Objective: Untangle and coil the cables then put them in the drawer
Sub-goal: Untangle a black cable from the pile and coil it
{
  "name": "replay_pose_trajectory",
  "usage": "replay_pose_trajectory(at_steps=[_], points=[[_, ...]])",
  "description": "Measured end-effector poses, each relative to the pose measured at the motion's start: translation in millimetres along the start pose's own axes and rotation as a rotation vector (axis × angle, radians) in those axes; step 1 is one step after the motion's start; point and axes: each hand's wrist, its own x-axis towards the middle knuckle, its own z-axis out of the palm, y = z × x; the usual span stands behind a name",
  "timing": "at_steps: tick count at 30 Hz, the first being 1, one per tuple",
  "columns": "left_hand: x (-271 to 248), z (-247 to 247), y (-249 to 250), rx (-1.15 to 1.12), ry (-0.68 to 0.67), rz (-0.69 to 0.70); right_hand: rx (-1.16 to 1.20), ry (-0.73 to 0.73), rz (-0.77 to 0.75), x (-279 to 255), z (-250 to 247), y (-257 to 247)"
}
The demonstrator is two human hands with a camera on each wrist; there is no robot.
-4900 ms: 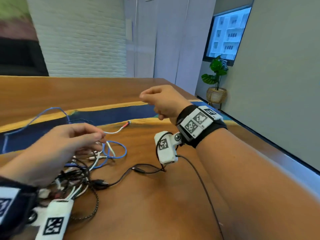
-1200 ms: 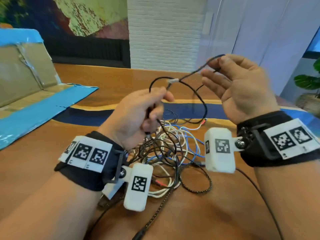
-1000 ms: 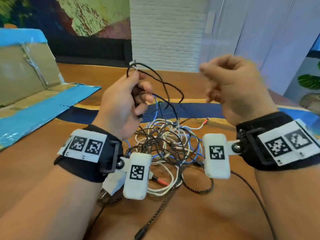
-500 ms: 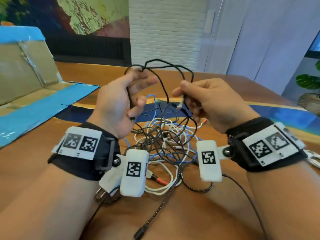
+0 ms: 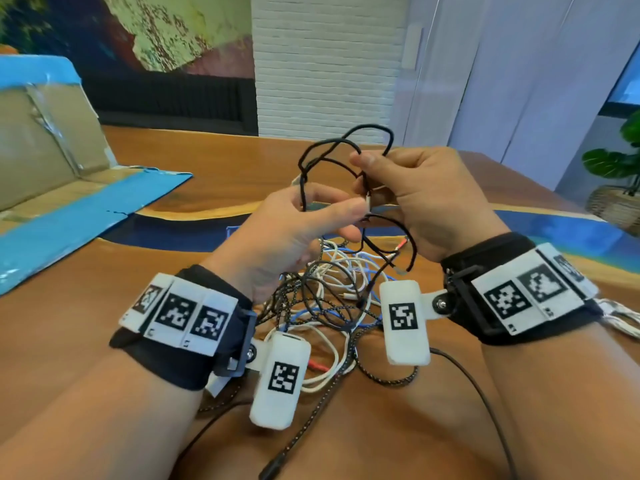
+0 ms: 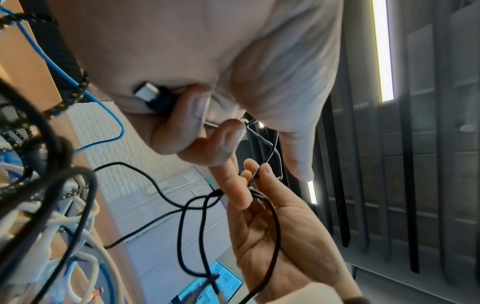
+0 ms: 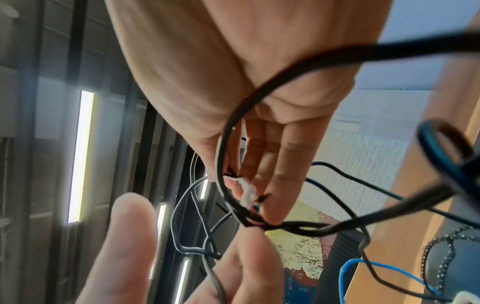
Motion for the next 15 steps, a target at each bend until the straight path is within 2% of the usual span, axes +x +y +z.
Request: replay_pose_trajectory(at_steps=[5, 11, 15], points=[[2, 3, -7, 0.126, 0.061, 0.004, 0.091, -0.025, 0.051, -3, 1, -7], [3, -2, -5, 0.074, 0.059, 0.013, 0.049, 0.135, -0.021, 7, -8, -4], [4, 1, -5, 0.116, 0.081, -0.001, 0.014, 0.155, -0.016, 7, -4, 4]])
